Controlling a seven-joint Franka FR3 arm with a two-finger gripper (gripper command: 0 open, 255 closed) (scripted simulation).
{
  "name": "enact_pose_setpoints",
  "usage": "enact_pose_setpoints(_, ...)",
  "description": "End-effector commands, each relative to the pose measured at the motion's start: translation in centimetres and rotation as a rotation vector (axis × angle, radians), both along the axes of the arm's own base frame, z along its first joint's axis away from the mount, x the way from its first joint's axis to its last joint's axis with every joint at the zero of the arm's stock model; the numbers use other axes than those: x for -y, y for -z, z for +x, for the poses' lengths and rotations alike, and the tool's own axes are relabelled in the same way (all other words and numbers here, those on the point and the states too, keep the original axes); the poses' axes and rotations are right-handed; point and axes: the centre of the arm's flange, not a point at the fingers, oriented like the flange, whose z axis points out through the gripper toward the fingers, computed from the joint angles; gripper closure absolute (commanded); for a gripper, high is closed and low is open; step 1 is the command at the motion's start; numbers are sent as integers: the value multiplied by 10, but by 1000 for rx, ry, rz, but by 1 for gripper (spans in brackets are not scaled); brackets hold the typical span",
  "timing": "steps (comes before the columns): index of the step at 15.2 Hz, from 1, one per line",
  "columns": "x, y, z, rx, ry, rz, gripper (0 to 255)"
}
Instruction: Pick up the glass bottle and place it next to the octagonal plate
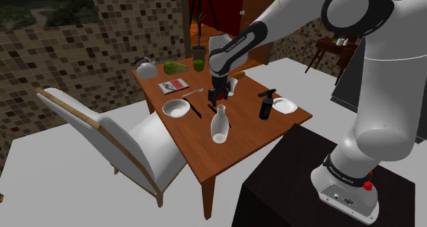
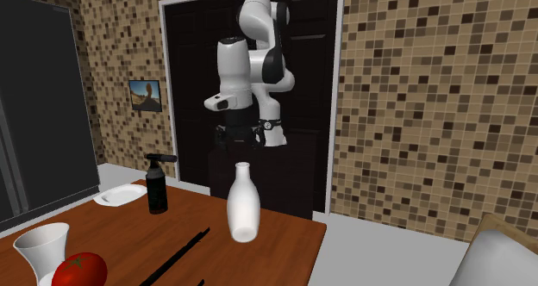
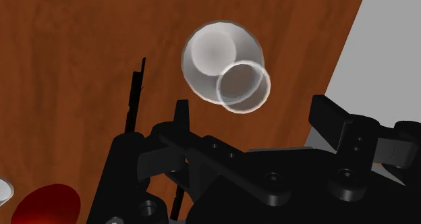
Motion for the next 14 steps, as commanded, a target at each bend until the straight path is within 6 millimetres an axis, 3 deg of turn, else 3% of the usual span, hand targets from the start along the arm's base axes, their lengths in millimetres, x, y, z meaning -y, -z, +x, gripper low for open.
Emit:
enact_pose_setpoints(1,0,16,11,-5,0,-5,0)
enact_pose_setpoints(8,0,55,6,-5,0,-5,0)
enact_pose_setpoints(14,0,55,6,-5,0,-5,0)
